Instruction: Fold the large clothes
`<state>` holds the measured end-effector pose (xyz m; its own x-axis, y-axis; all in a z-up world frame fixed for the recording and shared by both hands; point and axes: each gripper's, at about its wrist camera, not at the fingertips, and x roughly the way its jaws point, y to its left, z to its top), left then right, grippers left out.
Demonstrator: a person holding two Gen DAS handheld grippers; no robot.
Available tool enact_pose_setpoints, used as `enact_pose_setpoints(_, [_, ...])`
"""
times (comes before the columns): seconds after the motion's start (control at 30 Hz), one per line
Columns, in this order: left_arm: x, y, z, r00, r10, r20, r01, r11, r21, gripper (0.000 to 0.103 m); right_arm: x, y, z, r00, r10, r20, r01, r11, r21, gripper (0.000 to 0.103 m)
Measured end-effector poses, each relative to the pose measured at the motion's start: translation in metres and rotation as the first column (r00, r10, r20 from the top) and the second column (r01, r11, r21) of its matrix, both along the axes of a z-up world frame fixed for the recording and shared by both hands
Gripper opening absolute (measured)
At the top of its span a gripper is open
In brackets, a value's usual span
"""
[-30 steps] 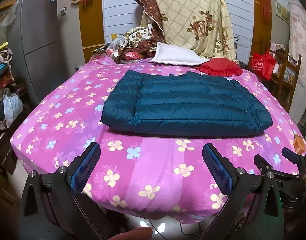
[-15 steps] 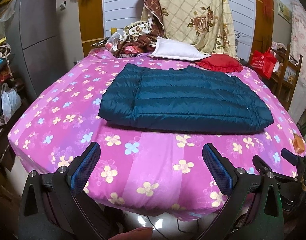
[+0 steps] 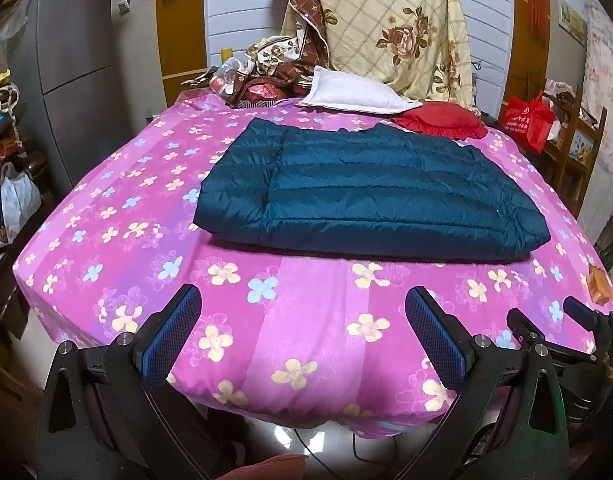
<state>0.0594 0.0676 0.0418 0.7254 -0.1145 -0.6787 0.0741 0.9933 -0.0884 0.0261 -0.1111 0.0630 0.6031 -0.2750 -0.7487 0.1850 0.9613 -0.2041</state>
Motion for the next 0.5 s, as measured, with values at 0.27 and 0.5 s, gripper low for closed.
enact_pose_setpoints(0.27, [0.0029,0.0,-0.0051,1.0,-0.004,-0.018,0.004,1.0,-0.001,0.102,0.001,-0.0003,-0.0042,1.0,-0.005,-0.012,0.005,1.0,0.001,0.088])
enact_pose_setpoints(0.5, [0.0024,-0.0006,-0.0054,1.0,-0.004,-0.019,0.004,1.0,-0.001,0.102,0.0011,0.0004,-0.0049,1.0,-0.006,-0.013,0.006,1.0,0.0,0.088])
